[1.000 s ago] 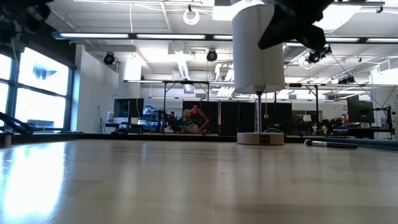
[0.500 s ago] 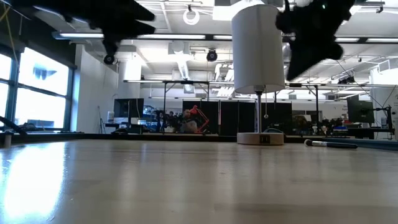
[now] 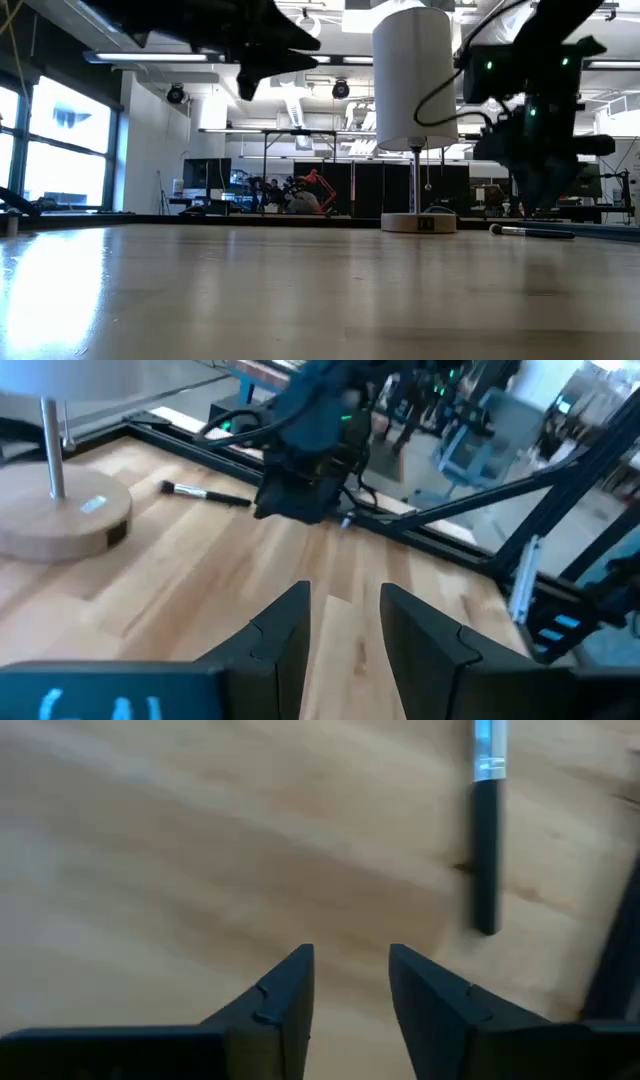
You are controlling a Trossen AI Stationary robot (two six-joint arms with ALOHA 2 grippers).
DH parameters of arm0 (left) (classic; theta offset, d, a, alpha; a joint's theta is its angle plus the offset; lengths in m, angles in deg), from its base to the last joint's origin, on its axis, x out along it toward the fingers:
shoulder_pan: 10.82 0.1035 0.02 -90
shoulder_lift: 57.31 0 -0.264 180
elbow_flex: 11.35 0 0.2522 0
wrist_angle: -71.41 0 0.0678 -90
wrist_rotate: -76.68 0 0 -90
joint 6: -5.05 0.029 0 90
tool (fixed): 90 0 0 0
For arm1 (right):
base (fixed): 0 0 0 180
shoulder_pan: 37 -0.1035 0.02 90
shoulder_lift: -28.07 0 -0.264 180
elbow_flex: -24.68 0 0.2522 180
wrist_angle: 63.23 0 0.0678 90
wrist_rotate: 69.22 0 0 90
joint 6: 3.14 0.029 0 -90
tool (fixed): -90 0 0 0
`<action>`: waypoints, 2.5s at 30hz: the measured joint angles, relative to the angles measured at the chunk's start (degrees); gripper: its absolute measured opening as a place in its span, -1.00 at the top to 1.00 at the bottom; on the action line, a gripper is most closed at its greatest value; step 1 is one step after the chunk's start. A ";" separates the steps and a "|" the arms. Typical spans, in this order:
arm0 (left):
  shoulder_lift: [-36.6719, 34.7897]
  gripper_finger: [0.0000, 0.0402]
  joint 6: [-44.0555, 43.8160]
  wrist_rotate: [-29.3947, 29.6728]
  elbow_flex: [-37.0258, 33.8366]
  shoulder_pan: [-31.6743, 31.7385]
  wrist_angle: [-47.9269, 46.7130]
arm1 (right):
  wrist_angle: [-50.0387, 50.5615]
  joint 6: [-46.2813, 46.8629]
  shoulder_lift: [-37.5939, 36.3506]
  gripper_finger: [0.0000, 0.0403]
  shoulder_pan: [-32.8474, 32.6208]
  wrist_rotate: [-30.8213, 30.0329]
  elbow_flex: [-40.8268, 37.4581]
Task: Put items in baskets/containers
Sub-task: Put the powder brush into the transparent organizer
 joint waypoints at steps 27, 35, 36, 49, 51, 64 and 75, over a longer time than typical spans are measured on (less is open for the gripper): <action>1.27 0.39 10.98 -12.43 9.43 13.89 -13.76 | -22.40 -37.37 6.20 0.30 33.82 -0.30 -1.82; 1.27 0.39 9.72 -12.32 9.43 13.74 -13.78 | -27.65 -39.94 13.24 0.33 33.81 -0.57 -1.71; 1.27 0.39 9.40 -12.31 9.43 13.74 -13.78 | -27.72 -40.10 14.00 0.35 33.77 -0.53 -1.57; 1.25 0.39 7.36 -12.95 9.43 13.61 -14.04 | -14.61 -35.15 13.30 0.89 27.29 9.22 -1.32; 1.25 0.39 6.46 -12.91 9.43 13.18 -14.15 | -10.54 -33.72 11.43 0.95 24.26 10.91 -1.70; 2.76 0.39 6.28 -8.80 9.27 6.31 -12.65 | -15.86 -17.70 -10.07 0.97 1.38 17.49 -11.94; 8.46 0.39 6.01 -7.79 9.40 4.56 -0.53 | -88.50 -32.20 -18.13 0.98 -10.42 6.65 -25.33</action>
